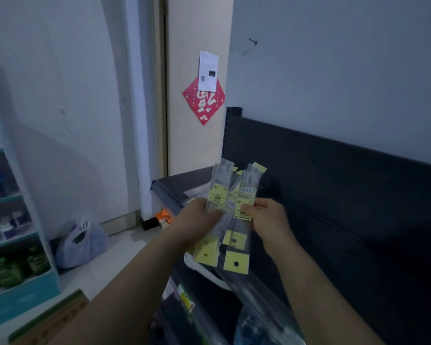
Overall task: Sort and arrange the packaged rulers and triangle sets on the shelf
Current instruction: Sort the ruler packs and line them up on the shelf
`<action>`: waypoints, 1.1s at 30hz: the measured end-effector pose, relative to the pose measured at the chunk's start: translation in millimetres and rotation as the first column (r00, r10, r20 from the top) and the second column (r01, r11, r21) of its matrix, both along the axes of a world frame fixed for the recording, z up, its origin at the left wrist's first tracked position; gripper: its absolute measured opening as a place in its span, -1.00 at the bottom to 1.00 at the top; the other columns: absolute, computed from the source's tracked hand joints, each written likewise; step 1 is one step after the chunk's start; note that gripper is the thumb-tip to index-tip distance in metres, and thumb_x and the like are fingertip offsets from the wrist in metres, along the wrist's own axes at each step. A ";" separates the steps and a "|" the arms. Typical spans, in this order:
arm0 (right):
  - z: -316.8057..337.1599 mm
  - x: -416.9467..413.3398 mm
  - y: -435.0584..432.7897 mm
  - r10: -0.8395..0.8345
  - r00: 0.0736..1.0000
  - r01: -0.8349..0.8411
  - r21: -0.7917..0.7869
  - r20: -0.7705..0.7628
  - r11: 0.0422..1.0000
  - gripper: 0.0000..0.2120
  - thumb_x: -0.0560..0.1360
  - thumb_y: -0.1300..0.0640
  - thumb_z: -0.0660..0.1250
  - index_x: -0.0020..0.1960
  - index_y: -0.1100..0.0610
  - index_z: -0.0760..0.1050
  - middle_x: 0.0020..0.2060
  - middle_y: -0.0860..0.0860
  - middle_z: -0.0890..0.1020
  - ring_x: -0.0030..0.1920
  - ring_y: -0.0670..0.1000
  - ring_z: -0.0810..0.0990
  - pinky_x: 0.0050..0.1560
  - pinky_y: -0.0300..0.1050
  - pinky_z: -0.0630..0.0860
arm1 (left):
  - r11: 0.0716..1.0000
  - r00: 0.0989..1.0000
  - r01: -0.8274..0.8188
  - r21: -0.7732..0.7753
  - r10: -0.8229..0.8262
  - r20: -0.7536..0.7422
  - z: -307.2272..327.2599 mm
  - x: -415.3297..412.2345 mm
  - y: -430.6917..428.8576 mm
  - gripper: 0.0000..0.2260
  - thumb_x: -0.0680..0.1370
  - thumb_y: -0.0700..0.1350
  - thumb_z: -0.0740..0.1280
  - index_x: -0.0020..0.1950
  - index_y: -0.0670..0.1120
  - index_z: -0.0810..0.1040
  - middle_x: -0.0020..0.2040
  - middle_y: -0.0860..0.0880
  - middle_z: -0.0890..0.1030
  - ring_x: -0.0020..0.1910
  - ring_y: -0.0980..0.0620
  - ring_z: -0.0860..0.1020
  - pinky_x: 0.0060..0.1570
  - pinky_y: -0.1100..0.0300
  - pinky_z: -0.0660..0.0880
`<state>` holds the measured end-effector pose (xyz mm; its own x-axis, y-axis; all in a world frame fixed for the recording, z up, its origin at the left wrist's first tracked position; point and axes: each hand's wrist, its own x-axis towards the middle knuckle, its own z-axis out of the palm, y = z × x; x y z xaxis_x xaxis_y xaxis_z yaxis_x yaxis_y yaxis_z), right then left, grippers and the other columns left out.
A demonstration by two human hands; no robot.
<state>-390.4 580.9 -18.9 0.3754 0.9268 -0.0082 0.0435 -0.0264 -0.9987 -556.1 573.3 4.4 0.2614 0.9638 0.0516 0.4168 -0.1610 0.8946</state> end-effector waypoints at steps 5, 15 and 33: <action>-8.5 -9.2 56.6 -0.028 0.999 0.029 -0.031 0.022 0.999 -0.82 0.49 0.21 0.36 0.09 0.16 0.54 -0.04 0.06 0.66 -0.06 0.06 0.65 0.02 0.07 0.61 | 1.000 1.000 -0.022 0.023 0.022 -0.009 -9.4 -6.3 59.7 -0.82 0.56 -0.04 0.26 0.02 -0.08 0.61 -0.07 -0.12 0.68 -0.12 -0.07 0.65 -0.01 -0.04 0.59; -16.8 -24.8 122.3 -0.227 0.967 0.236 -0.066 0.116 0.970 -0.90 0.50 0.23 0.31 -0.15 0.07 0.50 -0.14 0.10 0.64 -0.13 0.10 0.63 -0.03 0.17 0.58 | 0.994 0.983 0.016 0.109 0.004 -0.181 -27.8 -7.4 175.9 -0.81 0.54 0.02 0.34 0.00 -0.09 0.50 -0.18 0.03 0.55 -0.25 0.13 0.51 -0.39 0.23 0.34; -22.8 -36.9 137.5 -0.218 0.705 0.436 -0.170 0.675 0.884 -0.82 0.55 -0.06 0.23 0.04 0.04 0.39 0.03 0.00 0.42 0.00 0.00 0.47 0.02 0.00 0.54 | 0.876 0.845 0.295 0.382 -0.052 -0.533 -44.7 -17.4 233.7 -0.63 0.56 0.19 0.19 0.16 -0.08 0.44 0.11 -0.08 0.49 0.09 -0.10 0.44 0.01 0.07 0.42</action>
<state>-427.3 718.4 -41.7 0.6729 0.7342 0.0904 0.5782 -0.4459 -0.6833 -573.5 807.0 -40.3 0.5278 0.8061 0.2677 0.7044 -0.5915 0.3923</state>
